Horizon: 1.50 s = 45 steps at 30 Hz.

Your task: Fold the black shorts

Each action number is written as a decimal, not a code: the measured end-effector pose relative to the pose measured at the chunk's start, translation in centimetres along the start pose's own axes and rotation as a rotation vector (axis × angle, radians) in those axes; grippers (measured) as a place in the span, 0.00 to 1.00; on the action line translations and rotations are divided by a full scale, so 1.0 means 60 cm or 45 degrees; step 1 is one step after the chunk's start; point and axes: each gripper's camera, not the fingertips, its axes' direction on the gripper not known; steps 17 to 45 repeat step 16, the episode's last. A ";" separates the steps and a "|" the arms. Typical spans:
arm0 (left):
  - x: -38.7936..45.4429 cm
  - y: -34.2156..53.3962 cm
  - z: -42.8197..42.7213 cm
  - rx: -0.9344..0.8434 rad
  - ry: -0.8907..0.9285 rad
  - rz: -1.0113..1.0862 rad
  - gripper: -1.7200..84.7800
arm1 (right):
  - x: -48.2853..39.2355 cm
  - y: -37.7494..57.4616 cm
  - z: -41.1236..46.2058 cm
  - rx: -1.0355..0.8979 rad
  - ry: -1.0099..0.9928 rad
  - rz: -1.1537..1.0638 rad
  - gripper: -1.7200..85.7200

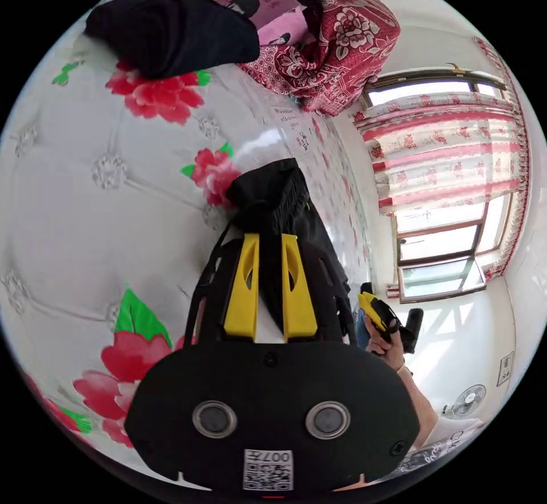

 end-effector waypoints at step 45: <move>0.048 0.461 -0.008 -0.435 -0.499 0.540 0.07 | -0.014 0.524 -0.087 -0.539 0.598 -0.162 0.12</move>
